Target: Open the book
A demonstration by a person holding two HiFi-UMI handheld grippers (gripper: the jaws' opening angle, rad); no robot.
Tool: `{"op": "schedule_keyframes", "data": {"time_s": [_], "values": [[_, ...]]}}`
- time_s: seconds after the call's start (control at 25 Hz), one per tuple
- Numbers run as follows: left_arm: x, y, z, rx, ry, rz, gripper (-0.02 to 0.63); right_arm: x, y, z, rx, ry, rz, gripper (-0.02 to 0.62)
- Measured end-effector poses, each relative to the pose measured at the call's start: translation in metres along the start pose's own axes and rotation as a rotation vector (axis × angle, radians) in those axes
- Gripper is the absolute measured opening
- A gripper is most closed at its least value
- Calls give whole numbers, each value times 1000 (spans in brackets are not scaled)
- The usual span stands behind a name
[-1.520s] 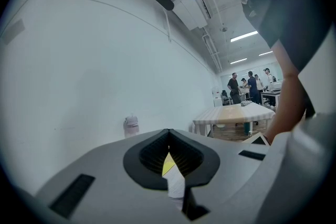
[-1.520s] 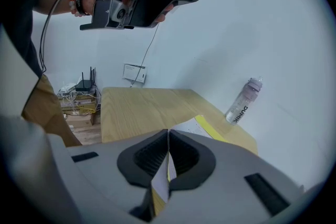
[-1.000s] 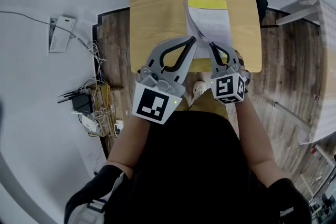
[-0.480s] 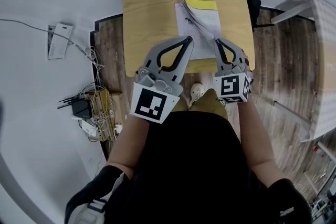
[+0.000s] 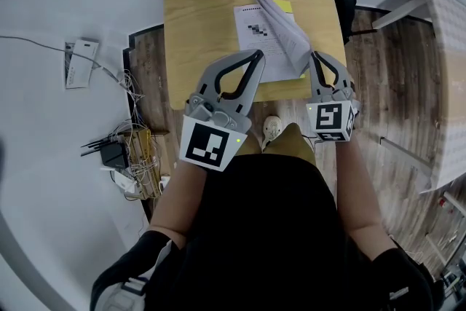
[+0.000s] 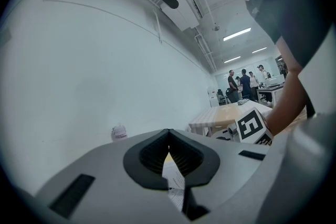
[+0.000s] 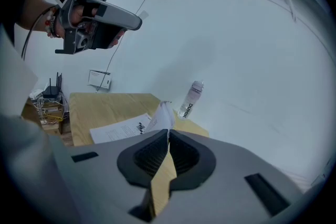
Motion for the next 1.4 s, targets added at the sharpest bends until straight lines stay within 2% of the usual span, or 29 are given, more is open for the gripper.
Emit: {"op": "schedule_keyframes", "data": {"time_s": [0.6, 0.96, 1.4], "values": [[9, -6, 16, 9, 35, 4, 5, 32, 34, -15, -78, 87, 37, 35], [9, -4, 16, 8, 44, 2, 5, 39, 62, -17, -143, 124, 96, 37], [9, 1, 18, -13, 37, 1, 5, 49, 117, -20, -258, 156, 207, 37]]}}
Point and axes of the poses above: the fingertips, and each gripper's own axes: z forward along the fingers, x to its right, y out of its underside, the point moved 4 cm from there along -z, backward along the fingers, and after that the axes turned 5 degrees about -y, right-handed, at the moved point
